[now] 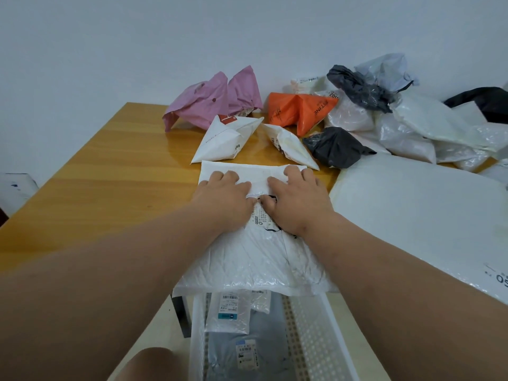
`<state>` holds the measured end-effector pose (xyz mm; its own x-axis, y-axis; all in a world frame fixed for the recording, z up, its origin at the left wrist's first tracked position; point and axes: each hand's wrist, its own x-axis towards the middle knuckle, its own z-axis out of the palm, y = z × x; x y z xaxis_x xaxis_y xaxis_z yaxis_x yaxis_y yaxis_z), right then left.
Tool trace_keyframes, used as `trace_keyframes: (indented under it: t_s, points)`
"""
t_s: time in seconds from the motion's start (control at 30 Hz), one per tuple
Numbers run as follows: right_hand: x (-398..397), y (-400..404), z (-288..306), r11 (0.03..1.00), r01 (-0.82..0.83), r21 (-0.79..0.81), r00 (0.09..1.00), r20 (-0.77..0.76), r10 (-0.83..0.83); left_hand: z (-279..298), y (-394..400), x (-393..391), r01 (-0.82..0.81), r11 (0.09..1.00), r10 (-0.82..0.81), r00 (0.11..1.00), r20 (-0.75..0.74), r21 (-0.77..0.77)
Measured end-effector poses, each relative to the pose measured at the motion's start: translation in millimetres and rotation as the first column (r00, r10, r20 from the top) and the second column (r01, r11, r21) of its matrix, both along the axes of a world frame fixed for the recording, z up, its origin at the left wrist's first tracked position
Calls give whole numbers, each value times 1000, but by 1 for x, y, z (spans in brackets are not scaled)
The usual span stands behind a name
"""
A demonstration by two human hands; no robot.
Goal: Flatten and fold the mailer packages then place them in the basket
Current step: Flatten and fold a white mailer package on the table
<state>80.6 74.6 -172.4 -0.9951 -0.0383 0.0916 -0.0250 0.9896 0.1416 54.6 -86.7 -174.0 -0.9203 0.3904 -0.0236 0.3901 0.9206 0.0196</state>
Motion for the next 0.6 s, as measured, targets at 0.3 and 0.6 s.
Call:
trace_keyframes:
  t_s: [0.3, 0.6]
  points:
    - [30, -5, 18, 969, 15, -248, 981, 191, 34, -9, -5, 26, -41, 996, 30, 990, 141, 75]
    - [50, 2, -14, 968, -47, -247, 979, 181, 94, -13, 5, 32, -17, 995, -5, 976, 216, 96]
